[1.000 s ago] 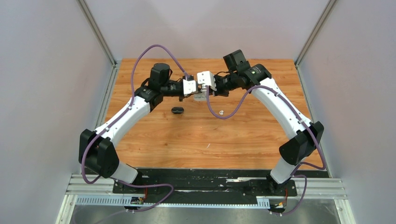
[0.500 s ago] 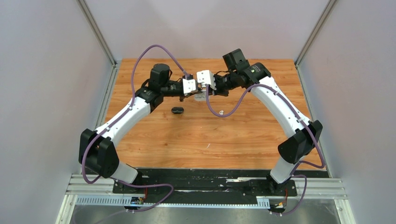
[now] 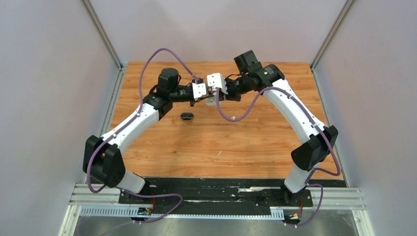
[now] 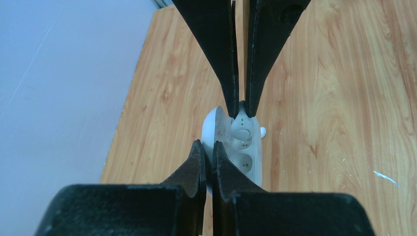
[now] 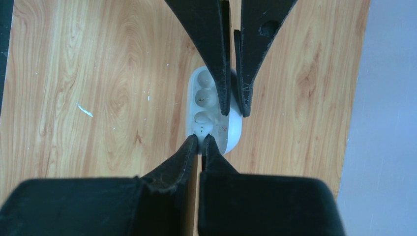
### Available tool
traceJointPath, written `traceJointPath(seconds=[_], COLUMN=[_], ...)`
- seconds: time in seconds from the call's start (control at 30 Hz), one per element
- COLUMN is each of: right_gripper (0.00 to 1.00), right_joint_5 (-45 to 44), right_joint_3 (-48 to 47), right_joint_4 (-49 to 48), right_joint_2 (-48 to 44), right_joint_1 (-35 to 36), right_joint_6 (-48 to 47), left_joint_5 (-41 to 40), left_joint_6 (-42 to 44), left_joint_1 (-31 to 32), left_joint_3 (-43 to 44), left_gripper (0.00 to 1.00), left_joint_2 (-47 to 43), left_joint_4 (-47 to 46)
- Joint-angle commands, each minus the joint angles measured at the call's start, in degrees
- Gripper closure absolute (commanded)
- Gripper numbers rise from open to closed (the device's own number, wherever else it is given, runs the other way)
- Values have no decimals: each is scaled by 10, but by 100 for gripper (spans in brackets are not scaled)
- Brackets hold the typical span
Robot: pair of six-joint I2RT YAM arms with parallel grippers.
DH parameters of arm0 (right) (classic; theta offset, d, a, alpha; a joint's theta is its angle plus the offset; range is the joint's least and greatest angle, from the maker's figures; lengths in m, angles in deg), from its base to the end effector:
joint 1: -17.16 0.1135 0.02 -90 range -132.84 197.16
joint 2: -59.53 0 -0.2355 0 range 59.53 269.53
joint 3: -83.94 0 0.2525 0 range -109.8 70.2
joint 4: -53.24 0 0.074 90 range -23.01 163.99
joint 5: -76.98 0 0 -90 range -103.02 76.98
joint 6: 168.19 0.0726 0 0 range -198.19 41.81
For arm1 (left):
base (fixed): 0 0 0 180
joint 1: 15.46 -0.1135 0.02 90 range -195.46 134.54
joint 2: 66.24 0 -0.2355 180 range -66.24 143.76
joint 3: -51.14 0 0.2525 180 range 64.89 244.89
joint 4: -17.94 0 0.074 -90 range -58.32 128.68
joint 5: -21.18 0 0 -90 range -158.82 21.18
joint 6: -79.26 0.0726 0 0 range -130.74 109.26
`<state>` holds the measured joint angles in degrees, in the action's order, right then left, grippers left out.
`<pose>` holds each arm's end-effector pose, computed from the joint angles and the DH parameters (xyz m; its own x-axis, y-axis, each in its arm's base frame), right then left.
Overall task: Insert the wireless bluetooth earbuds into the charging case
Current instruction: Place the earbud in the charging case.
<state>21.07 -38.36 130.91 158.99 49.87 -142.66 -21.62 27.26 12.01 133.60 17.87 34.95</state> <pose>0.2882 0.2335 0.3342 0.3525 -0.6617 -0.6617 -0.9306 -0.1735 -0.3223 0.2993 -0.2157 0.3010 0.3490 0.2900 -0.8911 0.9078 0.1315 0.3983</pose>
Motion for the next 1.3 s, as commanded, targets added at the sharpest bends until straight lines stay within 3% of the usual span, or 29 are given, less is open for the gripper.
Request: traceJointPath(seconds=[0.0,0.37,0.73,1.07,1.27], right_gripper=[100,98,96,96,87], right_joint_5=[-9,-53,-26,-48,-54], right_joint_3=[-4,-24,-21,-23,-22], right_joint_4=[45,31,33,32,28], right_joint_2=[33,63,66,79,77], right_joint_1=[25,29,32,31,31], right_joint_6=[-15,19,5,19,36], left_joint_5=[-33,-6,-14,-14,-16], left_joint_6=[-24,-46,-78,-51,-44], left_joint_1=[31,32,34,38,38], left_joint_3=[14,1,-11,-32,-33], left_gripper=[100,100,100,100,100], left_joint_2=[-24,-35,-37,-51,-50], left_joint_4=[-77,-105,-155,-174,-174])
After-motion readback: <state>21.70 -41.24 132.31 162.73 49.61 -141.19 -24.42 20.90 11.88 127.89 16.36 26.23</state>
